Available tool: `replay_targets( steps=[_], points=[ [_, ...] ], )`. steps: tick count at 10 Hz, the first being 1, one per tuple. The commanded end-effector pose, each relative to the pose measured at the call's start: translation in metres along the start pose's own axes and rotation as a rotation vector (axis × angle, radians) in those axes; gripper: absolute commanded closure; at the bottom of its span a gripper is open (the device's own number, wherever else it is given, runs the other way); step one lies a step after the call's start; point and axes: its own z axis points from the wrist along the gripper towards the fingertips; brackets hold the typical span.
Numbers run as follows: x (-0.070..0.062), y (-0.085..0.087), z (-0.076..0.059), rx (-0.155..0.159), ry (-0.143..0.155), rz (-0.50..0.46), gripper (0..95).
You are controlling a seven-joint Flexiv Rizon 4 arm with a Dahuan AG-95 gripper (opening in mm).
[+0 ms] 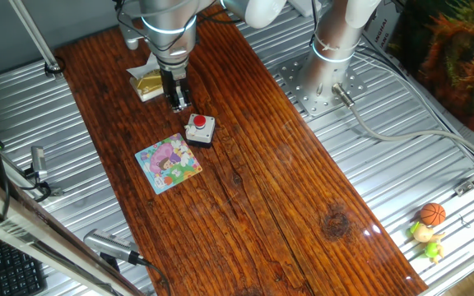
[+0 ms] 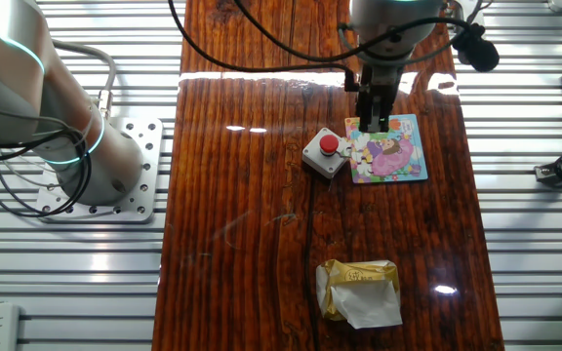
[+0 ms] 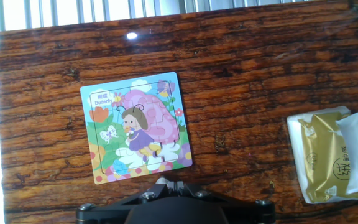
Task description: Assemble one piece of a puzzle
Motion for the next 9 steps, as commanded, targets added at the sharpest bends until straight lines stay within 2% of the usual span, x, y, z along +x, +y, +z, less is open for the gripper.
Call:
replay_targets(
  steps=[1,5,7,9],
  points=[
    [-0.0002,0.0002,-0.0002,-0.001,0.004,-0.004,95.0],
    [-0.0002,0.0002,-0.0002,-0.006,0.010,0.012,95.0],
    [0.0000,0.0003,-0.0007,-0.009,-0.007,0.023,95.0],
    [-0.0002,0.0003,-0.0006,-0.014,-0.007,0.017,95.0]
  ],
)
